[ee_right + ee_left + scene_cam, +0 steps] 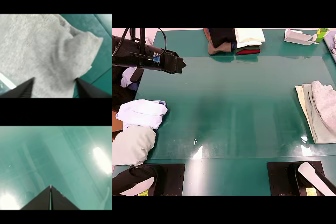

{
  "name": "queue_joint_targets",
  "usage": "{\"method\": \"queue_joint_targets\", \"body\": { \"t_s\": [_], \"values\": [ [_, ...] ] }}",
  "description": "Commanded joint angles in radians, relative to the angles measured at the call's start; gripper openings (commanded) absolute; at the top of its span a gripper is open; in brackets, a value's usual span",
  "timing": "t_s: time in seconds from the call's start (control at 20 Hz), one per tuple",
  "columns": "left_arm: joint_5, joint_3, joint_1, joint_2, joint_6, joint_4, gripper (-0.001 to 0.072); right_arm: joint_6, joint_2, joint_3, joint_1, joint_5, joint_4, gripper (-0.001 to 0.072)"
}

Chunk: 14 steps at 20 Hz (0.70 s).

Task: Fold the shirts.

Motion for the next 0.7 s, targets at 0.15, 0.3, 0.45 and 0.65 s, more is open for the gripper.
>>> {"method": "queue_joint_targets", "body": {
  "t_s": [0.15, 0.3, 0.45, 0.65],
  "values": [
    [0.005, 0.000, 0.000, 0.000, 0.000, 0.000, 0.0027, 0.001, -0.020, 0.152, 0.061, 0.008, 0.108, 0.0694],
    [0.009, 0.000, 0.000, 0.000, 0.000, 0.000, 0.0027, 0.005, -0.013, 0.228, 0.217, 0.009, 0.343, 0.0694],
    [0.010, 0.000, 0.000, 0.000, 0.000, 0.005, 0.0027, 0.005, -0.015, 0.230, 0.471, 0.005, 0.441, 0.0693],
    [0.010, 0.000, 0.000, 0.000, 0.000, 0.029, 0.0027, 0.005, -0.043, 0.190, 0.809, -0.046, 0.431, 0.0687]
  ]
}}
